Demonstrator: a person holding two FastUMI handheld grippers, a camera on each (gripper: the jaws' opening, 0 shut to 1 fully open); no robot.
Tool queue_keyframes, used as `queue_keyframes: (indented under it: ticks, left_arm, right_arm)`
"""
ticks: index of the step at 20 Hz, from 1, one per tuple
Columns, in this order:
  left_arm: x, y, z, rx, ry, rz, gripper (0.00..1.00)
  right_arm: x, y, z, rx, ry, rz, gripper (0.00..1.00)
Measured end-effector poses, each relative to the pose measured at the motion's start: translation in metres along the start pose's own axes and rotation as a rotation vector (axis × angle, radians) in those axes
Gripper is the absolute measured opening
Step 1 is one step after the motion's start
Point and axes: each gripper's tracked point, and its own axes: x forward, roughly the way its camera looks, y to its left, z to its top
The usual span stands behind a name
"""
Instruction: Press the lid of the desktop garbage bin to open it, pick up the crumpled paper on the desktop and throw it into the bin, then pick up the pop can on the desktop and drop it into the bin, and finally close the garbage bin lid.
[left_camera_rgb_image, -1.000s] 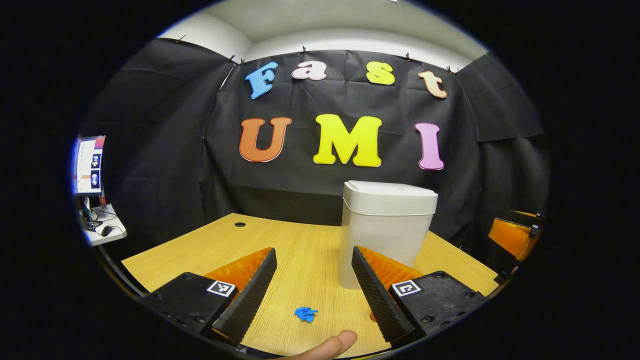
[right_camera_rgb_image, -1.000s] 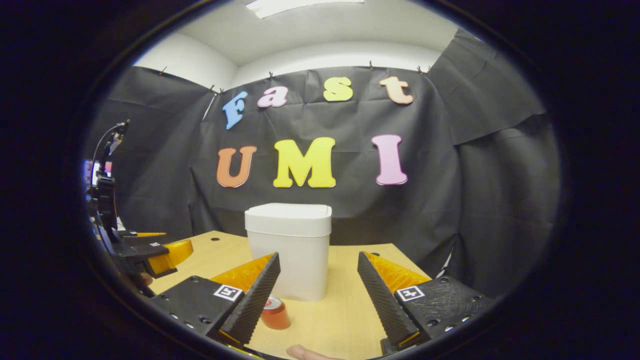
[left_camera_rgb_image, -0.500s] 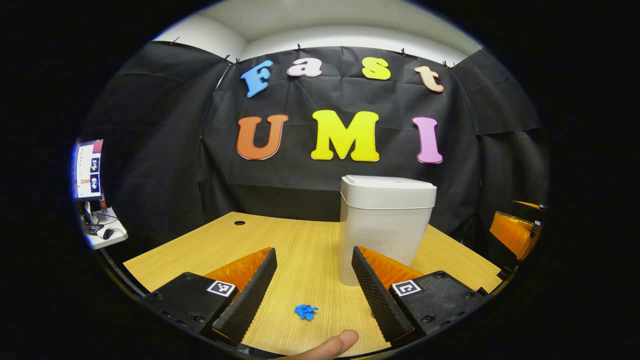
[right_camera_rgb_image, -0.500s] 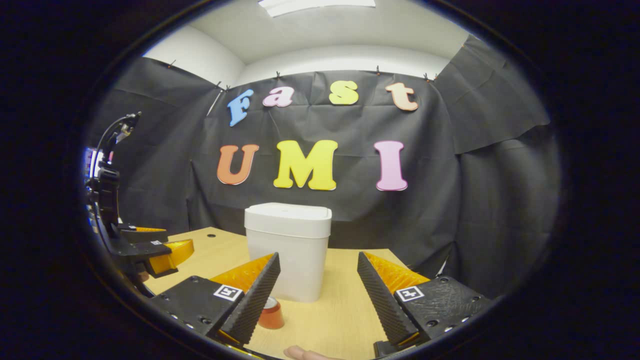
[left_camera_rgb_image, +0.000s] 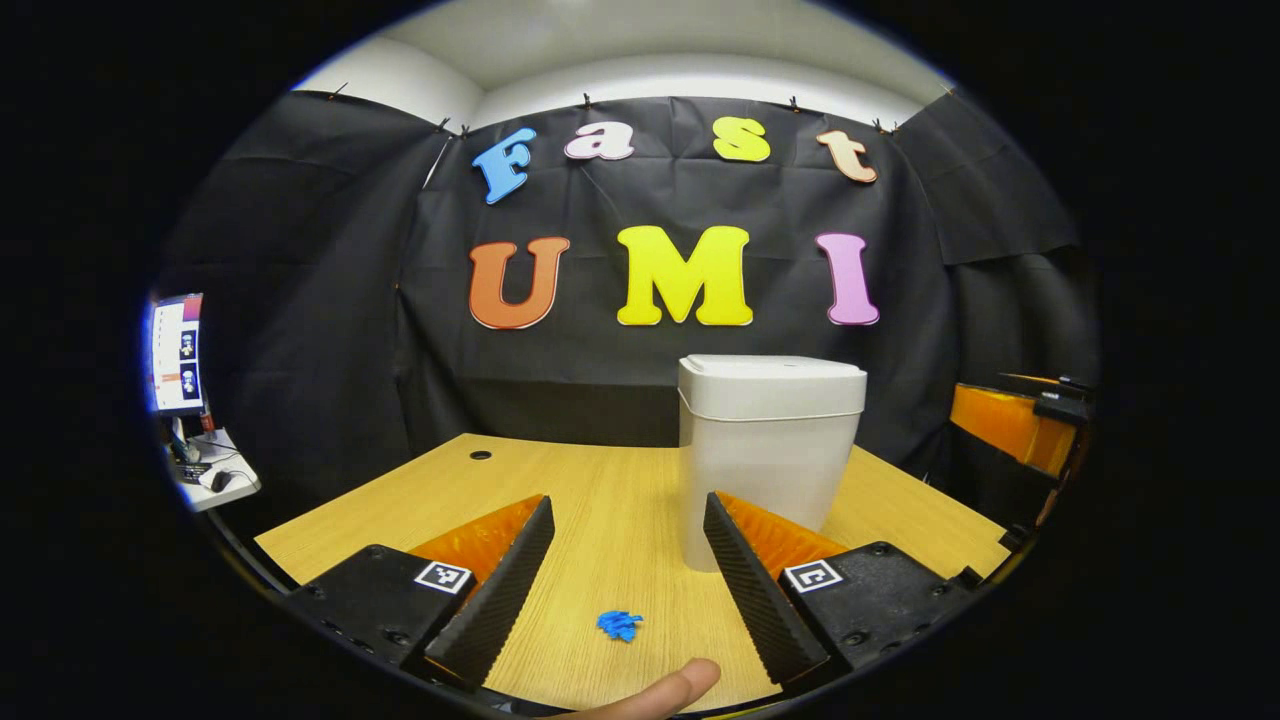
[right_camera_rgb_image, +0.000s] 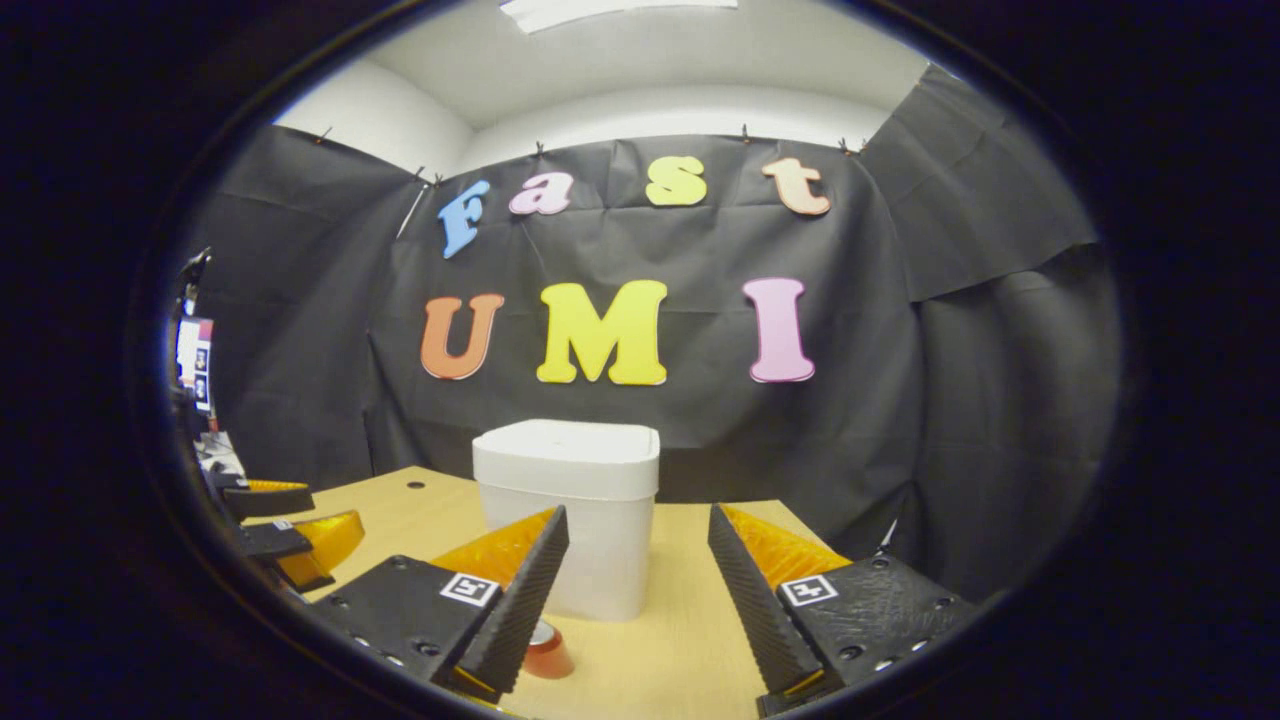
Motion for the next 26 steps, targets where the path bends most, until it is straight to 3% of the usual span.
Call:
queue_keyframes:
  ticks: [3,5,7,8,9,10,11,12,13,15,17,21,26]
  left_arm:
    - [-0.001,0.002,-0.002,0.032,-0.003,0.012,0.98]
    - [-0.001,0.004,-0.003,0.035,0.000,0.022,0.98]
    - [0.000,0.008,-0.003,0.023,-0.001,0.021,0.97]
    - [0.001,0.011,-0.002,0.022,-0.001,0.020,0.97]
    - [0.000,0.015,-0.001,0.025,0.003,0.023,0.97]
    - [-0.001,0.019,-0.001,0.030,0.004,0.030,0.98]
    - [-0.001,0.024,0.000,0.031,0.001,0.041,0.98]
    - [-0.001,0.029,0.002,0.027,-0.002,0.051,0.98]
    - [-0.001,0.031,0.003,0.018,-0.001,0.056,0.98]
    - [0.000,0.035,0.001,-0.007,0.008,0.055,0.98]
    - [0.000,0.040,0.001,-0.022,0.013,0.057,0.98]
    - [0.002,0.051,-0.003,-0.020,0.028,0.078,0.98]
    - [0.006,0.059,-0.006,-0.039,0.044,0.092,0.98]
  right_arm:
    - [0.019,0.009,0.020,-0.012,-0.022,0.016,0.75]
    - [0.035,0.024,0.038,-0.005,-0.034,0.066,0.54]
    - [0.049,0.030,0.054,-0.023,-0.043,0.081,0.54]
    - [0.058,0.031,0.062,-0.032,-0.047,0.089,0.39]
    - [0.067,0.038,0.068,-0.035,-0.040,0.109,0.37]
    - [0.076,0.040,0.071,-0.029,-0.023,0.116,0.25]
    - [0.085,0.042,0.074,-0.009,0.005,0.123,0.20]
    - [0.096,0.046,0.072,0.015,0.047,0.127,0.06]
    - [0.107,0.049,0.069,0.040,0.096,0.139,0.02]
    - [0.125,0.066,0.059,0.069,0.205,0.177,0.00]
    - [0.147,0.066,0.047,0.058,0.279,0.161,0.00]
    - [0.171,0.076,0.024,0.055,0.363,0.154,0.00]
    - [0.170,0.087,0.009,0.116,0.405,0.195,0.00]
